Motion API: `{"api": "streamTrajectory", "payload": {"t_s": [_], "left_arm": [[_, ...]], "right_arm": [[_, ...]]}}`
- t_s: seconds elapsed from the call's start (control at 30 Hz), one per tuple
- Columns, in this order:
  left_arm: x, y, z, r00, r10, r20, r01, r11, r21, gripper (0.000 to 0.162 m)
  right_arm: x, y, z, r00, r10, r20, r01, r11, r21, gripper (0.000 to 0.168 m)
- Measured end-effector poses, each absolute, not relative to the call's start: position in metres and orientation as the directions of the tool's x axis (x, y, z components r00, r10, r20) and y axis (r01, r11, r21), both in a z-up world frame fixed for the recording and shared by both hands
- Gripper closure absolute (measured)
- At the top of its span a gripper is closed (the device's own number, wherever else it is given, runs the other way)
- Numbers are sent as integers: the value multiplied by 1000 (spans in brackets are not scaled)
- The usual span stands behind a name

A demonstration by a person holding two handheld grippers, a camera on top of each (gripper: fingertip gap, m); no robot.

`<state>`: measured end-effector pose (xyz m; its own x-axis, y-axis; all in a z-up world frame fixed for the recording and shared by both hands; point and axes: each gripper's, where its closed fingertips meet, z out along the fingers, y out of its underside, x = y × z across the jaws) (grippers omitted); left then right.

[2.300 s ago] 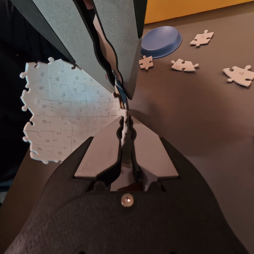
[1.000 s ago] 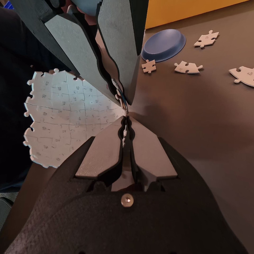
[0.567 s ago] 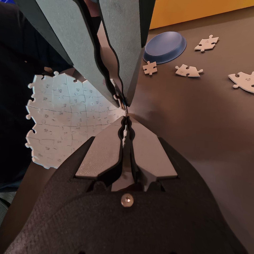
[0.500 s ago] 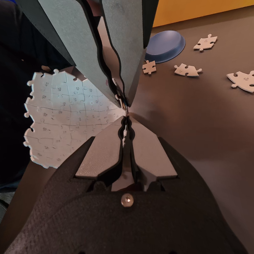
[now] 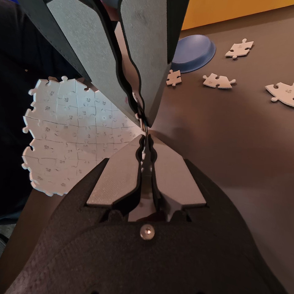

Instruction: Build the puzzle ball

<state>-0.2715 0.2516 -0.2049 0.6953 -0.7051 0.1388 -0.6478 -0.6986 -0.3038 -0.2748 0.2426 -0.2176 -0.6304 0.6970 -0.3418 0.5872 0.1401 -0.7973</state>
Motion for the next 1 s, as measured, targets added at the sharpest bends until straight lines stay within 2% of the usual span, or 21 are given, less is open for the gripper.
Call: {"api": "streamTrajectory", "payload": {"t_s": [0.2, 0.77, 1.0], "left_arm": [[-269, 248, -203, 673, -725, 150, -663, -680, -313, 160], [-265, 243, -204, 601, -791, 117, -731, -603, -321, 159], [-265, 243, -199, 604, -787, 121, -720, -605, -341, 159]], "right_arm": [[-272, 239, -216, -659, 678, -326, 563, 157, -811, 168], [-268, 234, -216, -626, 597, -502, 656, 54, -753, 168], [-268, 235, -208, -645, 583, -494, 623, 27, -782, 166]]}}
